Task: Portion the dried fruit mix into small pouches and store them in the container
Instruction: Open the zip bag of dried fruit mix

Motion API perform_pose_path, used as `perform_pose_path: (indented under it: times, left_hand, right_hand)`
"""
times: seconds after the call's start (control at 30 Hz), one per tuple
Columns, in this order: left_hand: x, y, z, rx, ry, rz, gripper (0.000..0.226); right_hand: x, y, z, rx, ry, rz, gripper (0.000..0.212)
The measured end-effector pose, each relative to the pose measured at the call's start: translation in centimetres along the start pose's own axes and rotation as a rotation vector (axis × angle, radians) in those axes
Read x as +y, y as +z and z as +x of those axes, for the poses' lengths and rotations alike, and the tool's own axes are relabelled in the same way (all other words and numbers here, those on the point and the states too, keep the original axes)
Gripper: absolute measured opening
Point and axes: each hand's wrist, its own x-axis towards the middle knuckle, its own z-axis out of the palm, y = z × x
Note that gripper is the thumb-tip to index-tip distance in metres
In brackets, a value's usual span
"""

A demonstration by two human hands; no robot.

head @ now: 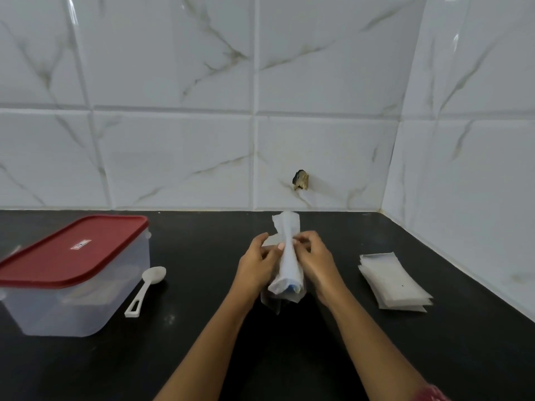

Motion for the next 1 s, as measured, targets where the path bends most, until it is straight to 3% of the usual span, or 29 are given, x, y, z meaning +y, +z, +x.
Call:
perform_pose_path:
  times: [0.13, 0.3, 0.4, 0.5, 0.6, 0.67, 0.8, 1.0]
  left_hand:
    - [0.3, 0.2, -0.1, -0.019, 0.021, -0.077, 0.051]
    - [0.1, 0.0, 0.4, 0.035, -0.043, -0.308, 0.034]
    - [-0.4, -0.2, 0.8, 0.094, -0.103, -0.287, 0.041]
    - [-0.5, -0.3, 0.7, 0.076, -0.105, -0.253, 0.042]
    - [-0.3, -0.1, 0.5, 0.070, -0.045, -0.168, 0.040]
    - [-0.4, 0.2, 0.6, 0.055, -0.005, -0.095, 0.034]
    - [-0.6, 0.7, 0.6, 0.076, 0.031, 0.082, 0.026]
    - [-0.5, 0.4, 0.4, 0.138, 0.017, 0.105, 0.029]
  right_hand:
    - [-0.6, 0.1, 0.0, -0.153, 0.188, 0.296, 0.035]
    - [-0.5, 0.3, 0.1, -0.144, 0.172, 0.365, 0.031]
    - [-0.4, 0.6, 0.0, -0.126, 0.176, 0.306, 0.022]
    - [0.1, 1.2, 0.2, -0.149, 0.106, 0.091, 0.014]
    - [0.0, 1.0, 0.6, -0.115, 0.066, -0.103, 0.040]
    - [-0.4, 0.5, 0.4, -0.145, 0.124, -0.002, 0.052]
    - [-0.1, 0.2, 0.6, -0.197, 0.105, 0.144, 0.026]
    - [-0.2, -0.3, 1.1, -0.134, 0.097, 0.269, 0.014]
